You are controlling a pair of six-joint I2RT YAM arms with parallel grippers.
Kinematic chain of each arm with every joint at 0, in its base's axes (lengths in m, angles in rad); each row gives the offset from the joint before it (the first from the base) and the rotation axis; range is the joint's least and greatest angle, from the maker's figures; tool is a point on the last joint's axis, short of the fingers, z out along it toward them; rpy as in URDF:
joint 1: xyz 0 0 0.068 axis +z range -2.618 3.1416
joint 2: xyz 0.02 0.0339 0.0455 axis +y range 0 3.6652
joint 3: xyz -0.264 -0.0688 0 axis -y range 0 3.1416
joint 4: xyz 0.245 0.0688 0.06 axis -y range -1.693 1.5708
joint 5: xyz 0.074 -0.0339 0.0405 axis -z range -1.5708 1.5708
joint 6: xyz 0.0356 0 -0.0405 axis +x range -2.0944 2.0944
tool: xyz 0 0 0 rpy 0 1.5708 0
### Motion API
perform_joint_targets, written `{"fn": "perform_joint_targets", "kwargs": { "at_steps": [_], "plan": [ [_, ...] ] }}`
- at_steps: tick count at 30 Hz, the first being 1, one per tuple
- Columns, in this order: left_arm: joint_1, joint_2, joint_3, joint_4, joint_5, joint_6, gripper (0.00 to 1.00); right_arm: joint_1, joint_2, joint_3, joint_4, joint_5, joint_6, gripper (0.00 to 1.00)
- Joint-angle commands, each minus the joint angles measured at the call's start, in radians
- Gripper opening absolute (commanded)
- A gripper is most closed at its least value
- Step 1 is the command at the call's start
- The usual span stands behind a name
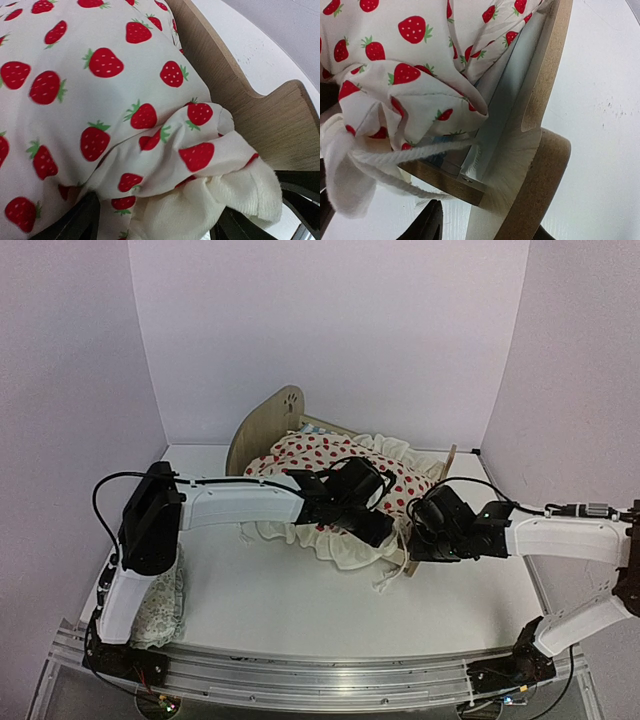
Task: Set up the pet bed
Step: Cross the right ropes of the mattress closest to the robot.
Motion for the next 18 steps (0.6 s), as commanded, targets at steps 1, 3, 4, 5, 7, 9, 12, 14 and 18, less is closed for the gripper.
{"fn": "perform_joint_targets", "kwargs": {
  "at_steps": [1,3,4,5,7,9,12,14,18],
  "plan": [
    [0.003,-0.179,-0.072,-0.047,-0.001,-0.068,0.76,0.005,-0.024,0.049,-0.022,-0.018,-0.033,0.45],
    [0.002,-0.214,-0.100,-0.067,0.005,-0.061,0.76,0.005,-0.039,0.047,-0.032,-0.037,-0.036,0.45],
    [0.002,-0.229,-0.112,-0.075,0.012,-0.052,0.77,0.005,-0.045,0.048,-0.038,-0.043,-0.037,0.45],
    [0.002,-0.244,-0.126,-0.082,0.019,-0.046,0.76,0.005,-0.048,0.048,-0.042,-0.048,-0.036,0.45],
    [0.002,-0.272,-0.155,-0.094,0.040,-0.040,0.76,0.005,-0.041,0.052,-0.049,-0.056,-0.034,0.44],
    [0.002,-0.302,-0.195,-0.090,0.060,-0.044,0.75,0.005,-0.024,0.061,-0.064,-0.066,-0.032,0.43],
    [-0.004,-0.366,-0.296,-0.035,0.122,-0.044,0.71,0.005,-0.014,0.061,-0.080,-0.063,-0.013,0.40],
    [-0.021,-0.406,-0.359,0.012,0.179,-0.031,0.70,0.006,-0.014,0.056,-0.088,-0.049,-0.005,0.38],
    [-0.060,-0.455,-0.497,0.113,0.285,0.002,0.68,0.004,-0.002,0.058,-0.108,-0.033,0.002,0.34]
  ]
}}
